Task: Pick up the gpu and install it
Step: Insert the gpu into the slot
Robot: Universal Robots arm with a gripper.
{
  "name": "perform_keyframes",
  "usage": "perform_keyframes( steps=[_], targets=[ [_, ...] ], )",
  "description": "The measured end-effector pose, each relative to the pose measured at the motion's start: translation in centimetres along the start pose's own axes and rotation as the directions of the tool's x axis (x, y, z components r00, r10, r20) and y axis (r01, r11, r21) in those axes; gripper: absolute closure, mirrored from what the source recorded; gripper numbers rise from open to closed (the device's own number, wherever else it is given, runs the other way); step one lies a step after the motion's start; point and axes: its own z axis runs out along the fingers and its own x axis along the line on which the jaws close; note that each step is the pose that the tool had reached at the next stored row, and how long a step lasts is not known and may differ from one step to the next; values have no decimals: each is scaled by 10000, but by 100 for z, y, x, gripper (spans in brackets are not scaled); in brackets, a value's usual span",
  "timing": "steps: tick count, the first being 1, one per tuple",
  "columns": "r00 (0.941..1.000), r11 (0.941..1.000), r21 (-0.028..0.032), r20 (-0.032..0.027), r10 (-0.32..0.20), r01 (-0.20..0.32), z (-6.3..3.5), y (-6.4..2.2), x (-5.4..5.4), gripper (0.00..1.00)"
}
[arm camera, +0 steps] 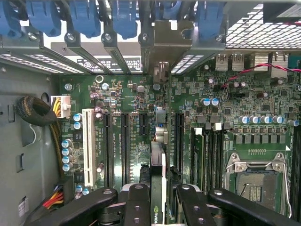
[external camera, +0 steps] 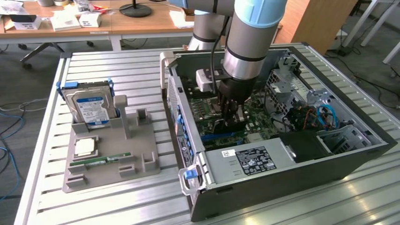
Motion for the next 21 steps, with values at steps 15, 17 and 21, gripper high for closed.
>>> perform_keyframes(
  steps=[15,17,21],
  targets=[
    [10000,10000,2,7,1,-1,-8,0,-1,74],
    [10000,10000,2,16,2,-2,-8,0,-1,74],
    [10000,10000,1,17,1,-1,-8,0,-1,74]
  ],
)
